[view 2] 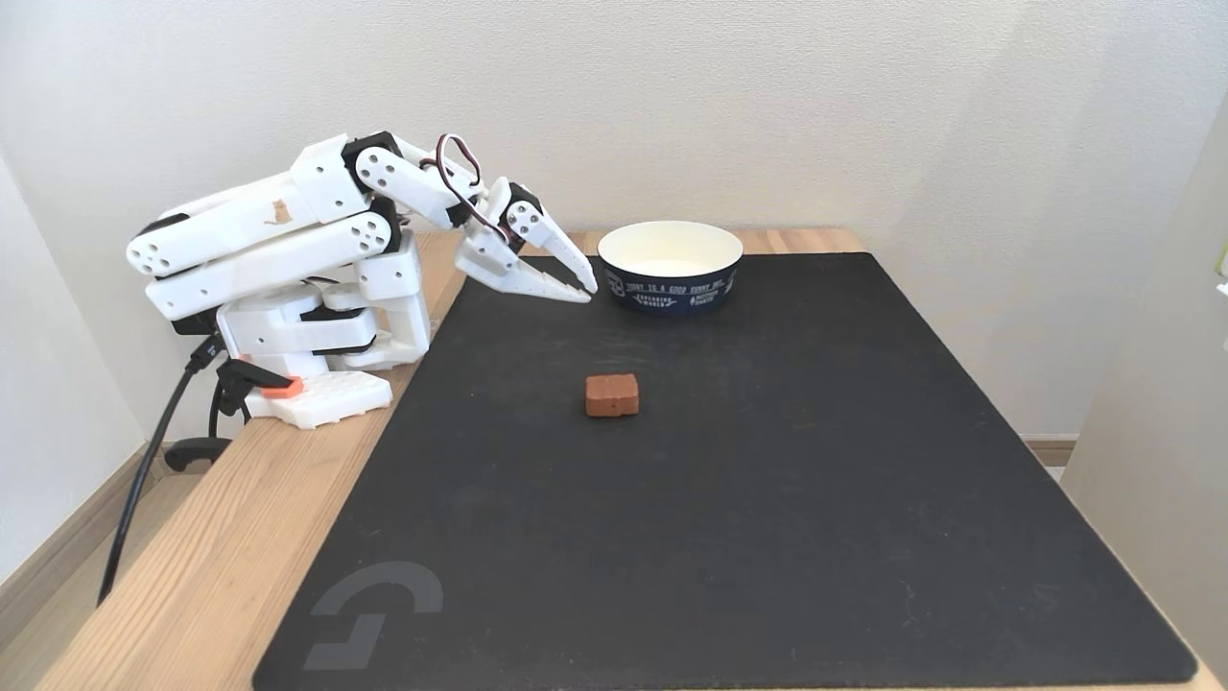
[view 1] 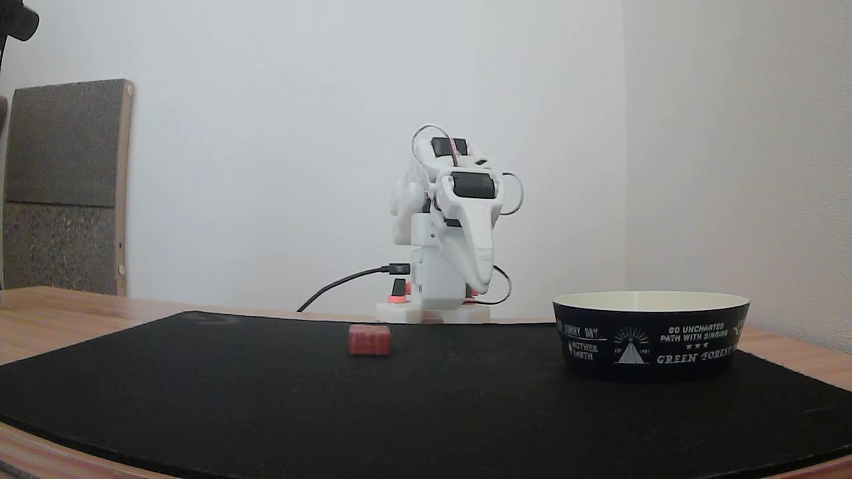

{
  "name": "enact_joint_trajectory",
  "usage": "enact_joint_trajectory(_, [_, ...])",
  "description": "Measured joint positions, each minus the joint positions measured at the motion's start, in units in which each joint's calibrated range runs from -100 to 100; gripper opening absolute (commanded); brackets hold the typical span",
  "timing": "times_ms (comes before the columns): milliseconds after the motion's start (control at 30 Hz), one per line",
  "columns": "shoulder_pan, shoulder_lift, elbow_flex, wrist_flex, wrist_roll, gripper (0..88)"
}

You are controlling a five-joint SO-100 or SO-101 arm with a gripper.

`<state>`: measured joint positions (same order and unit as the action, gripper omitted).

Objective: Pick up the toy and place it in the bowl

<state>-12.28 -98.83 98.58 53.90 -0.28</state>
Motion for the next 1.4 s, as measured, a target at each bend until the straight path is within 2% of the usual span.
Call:
enact_joint_trajectory(133, [2.25,0.0,0.0,0.0,-0.1,2.3])
enact_joint_trajectory(1167, [2.0,0.0,0.09,0.0,-0.05,2.6])
enact_joint_trajectory(1267, [2.0,0.0,0.09,0.0,-0.05,13.0])
enact_joint_trajectory(1300, [2.0,0.0,0.09,0.0,-0.05,25.2])
enact_joint_trajectory(1400, [2.0,0.0,0.09,0.0,-0.05,38.3])
